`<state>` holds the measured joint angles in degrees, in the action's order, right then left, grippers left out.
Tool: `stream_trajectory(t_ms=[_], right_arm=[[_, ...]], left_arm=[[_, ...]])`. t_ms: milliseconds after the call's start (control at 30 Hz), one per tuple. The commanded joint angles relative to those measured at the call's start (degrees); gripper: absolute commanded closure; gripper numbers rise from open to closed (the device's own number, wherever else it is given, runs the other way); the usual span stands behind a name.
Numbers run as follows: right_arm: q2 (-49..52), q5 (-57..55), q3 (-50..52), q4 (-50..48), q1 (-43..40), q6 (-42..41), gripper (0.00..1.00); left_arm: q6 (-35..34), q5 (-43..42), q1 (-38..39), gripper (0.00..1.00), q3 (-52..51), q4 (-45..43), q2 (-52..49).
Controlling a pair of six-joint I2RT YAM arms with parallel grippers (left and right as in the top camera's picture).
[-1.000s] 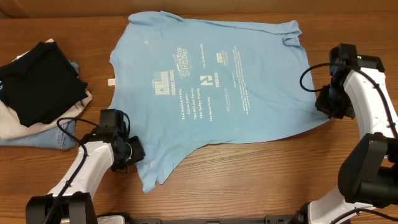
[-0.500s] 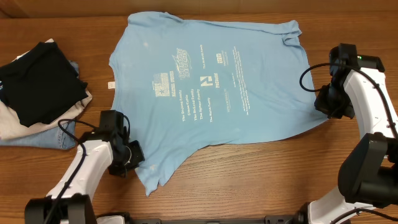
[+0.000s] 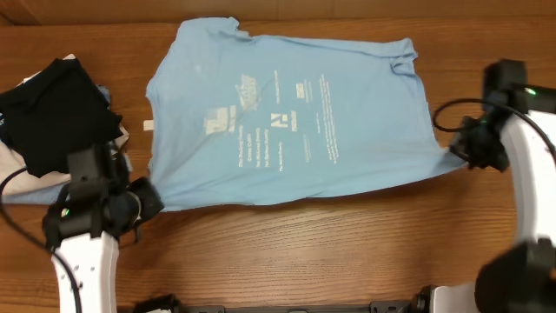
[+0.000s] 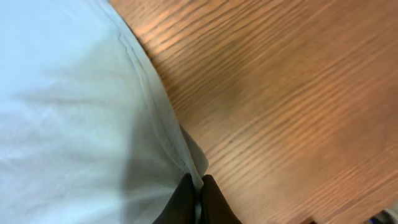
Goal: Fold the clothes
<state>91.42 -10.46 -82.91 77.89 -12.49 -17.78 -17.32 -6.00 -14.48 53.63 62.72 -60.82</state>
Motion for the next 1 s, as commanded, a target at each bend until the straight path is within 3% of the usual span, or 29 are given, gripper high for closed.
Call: stream_trajectory(t_ms=[0,467,733,967], right_arm=[[-6.9,1.1,-0.1,1.8,-1.9,0.0,0.96],[-21.3,-0.5,-0.1,8.4,-3.4,0.2,0.96],[-16.9,-0.3,-0.1,7.3,-3.3,0.2,0.96],[-9.3,2.5,-0.1,4.6,-3.3,0.2,0.96]], left_arm=[[2.6,-1.7,-2.0,0.96,1.3,1.4,4.7],[2.3,0.6,-5.5,0.96,2.9,5.6,16.3],[0.8,-1.4,-5.4,0.96,2.9,-0.6,12.1],[0.8,-6.7,-5.4,0.96,2.8,-7.3,2.0]])
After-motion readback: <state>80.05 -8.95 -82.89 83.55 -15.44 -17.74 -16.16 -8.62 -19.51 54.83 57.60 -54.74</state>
